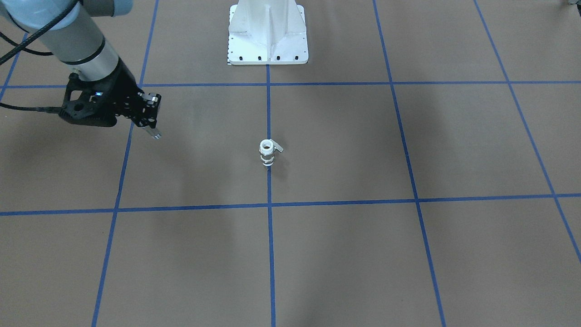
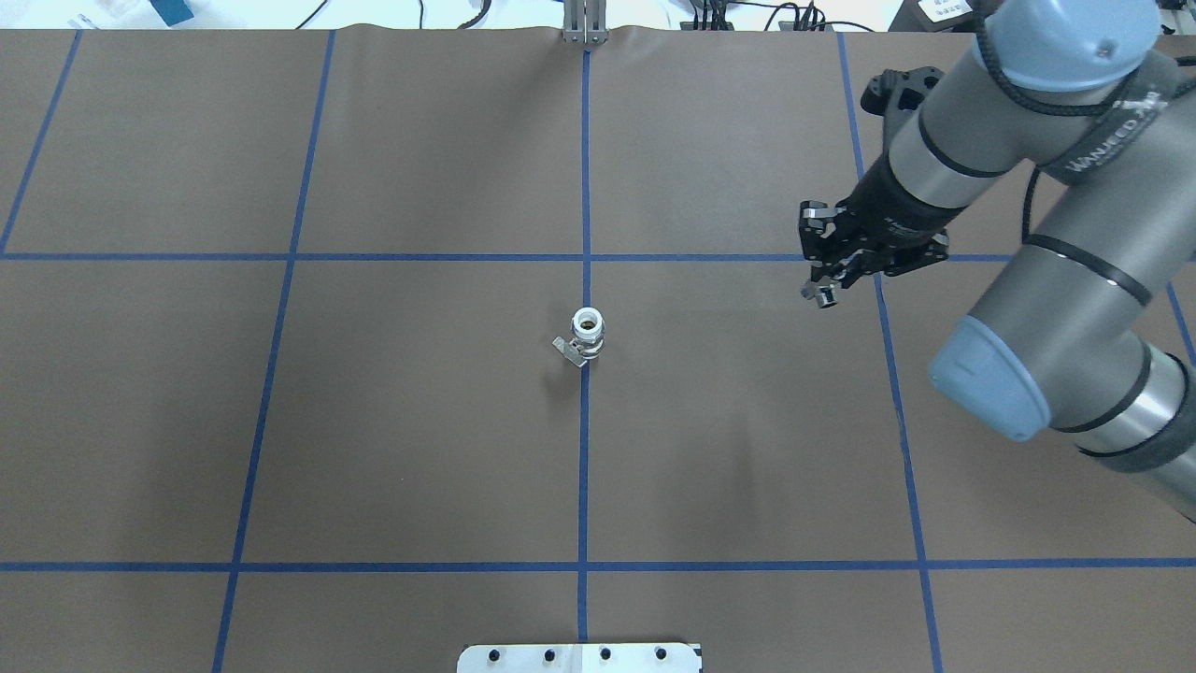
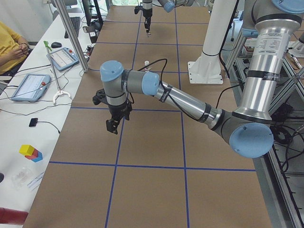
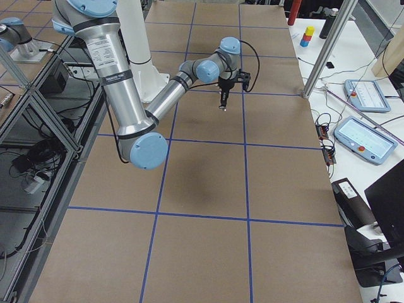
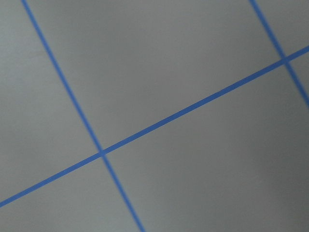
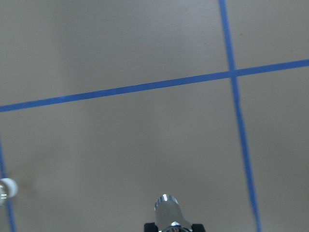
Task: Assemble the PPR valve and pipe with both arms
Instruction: 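Carry the chrome fitting with the right gripper above the standing valve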
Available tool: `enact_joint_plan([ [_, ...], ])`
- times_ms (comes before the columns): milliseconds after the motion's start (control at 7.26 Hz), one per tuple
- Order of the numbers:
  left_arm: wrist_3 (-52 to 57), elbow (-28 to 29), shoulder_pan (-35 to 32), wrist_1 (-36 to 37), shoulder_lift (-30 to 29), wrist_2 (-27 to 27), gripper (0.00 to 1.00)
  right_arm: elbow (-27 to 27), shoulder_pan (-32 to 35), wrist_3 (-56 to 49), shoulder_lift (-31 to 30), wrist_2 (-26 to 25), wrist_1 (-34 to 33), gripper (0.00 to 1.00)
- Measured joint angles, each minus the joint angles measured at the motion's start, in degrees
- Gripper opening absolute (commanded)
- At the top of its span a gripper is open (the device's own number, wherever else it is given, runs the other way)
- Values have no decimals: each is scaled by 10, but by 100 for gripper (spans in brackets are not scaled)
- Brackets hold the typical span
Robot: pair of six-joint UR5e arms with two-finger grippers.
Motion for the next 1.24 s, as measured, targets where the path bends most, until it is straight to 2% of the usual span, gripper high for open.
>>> enact_joint_plan([
  [413,26,69,-67,-112,66,-17,100,-69,-60,109,135,-44,-43,0],
  [827,11,80,-74,-158,89,-20,100,-203,-100,148,263,-77,-78,0],
  [964,9,82,-74,-159,90,-20,100,-244,-108,150,289,-81,-79,0],
  [1240,8,84,-74,-160,91,-20,100,-273,-123,149,300,-91,-78,0],
])
